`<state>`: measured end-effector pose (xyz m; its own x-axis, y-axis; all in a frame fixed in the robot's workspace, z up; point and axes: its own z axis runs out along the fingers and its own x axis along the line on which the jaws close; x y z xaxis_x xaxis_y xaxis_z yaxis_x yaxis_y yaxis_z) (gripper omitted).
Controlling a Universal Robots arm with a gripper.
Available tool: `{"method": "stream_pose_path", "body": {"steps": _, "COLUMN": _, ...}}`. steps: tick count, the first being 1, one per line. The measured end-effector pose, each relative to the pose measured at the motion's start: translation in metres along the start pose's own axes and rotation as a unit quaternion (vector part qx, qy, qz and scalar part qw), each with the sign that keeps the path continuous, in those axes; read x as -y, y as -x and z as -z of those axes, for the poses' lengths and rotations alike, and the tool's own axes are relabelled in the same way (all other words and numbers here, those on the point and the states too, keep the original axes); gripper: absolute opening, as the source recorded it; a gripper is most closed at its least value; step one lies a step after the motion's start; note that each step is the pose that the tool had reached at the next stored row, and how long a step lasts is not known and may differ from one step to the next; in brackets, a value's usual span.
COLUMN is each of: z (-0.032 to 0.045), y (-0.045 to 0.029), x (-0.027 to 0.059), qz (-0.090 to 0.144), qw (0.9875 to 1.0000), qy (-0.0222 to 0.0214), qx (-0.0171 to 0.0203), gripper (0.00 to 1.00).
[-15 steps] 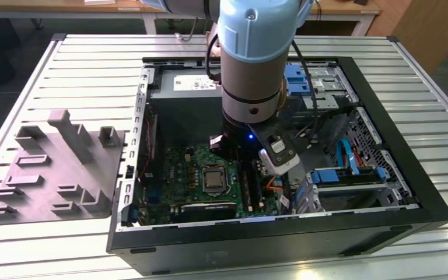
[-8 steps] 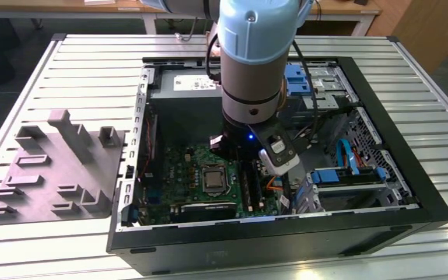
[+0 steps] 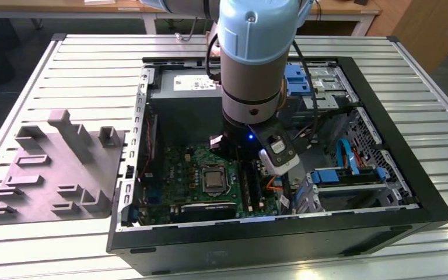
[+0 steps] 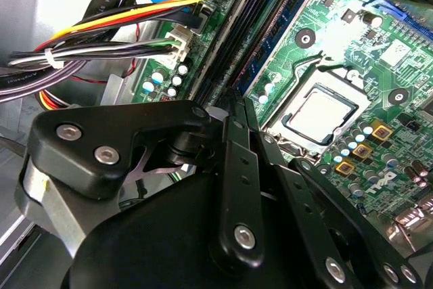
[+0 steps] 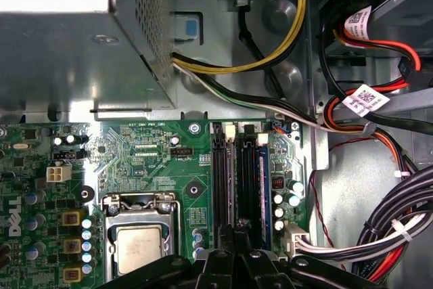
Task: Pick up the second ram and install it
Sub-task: 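Insert the second ram into the second slot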
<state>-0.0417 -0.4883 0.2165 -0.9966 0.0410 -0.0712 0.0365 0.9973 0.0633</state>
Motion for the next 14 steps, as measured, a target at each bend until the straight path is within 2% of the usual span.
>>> {"method": "stream_pose_path", "body": {"steps": 10, "z": -0.0002, "y": 0.0, "x": 0.0, "qz": 0.0, "qw": 1.0, "qy": 0.0006, "qx": 0.0003, "gripper": 0.12}}
{"method": "stream_pose_path", "body": {"steps": 11, "z": -0.0001, "y": 0.0, "x": 0.0, "qz": 0.0, "qw": 1.0, "qy": 0.0006, "qx": 0.0003, "gripper": 0.18}}
{"method": "stream_pose_path", "body": {"steps": 14, "z": 0.0, "y": 0.0, "x": 0.0, "qz": 0.0, "qw": 1.0, "qy": 0.0007, "qx": 0.0003, "gripper": 0.18}}
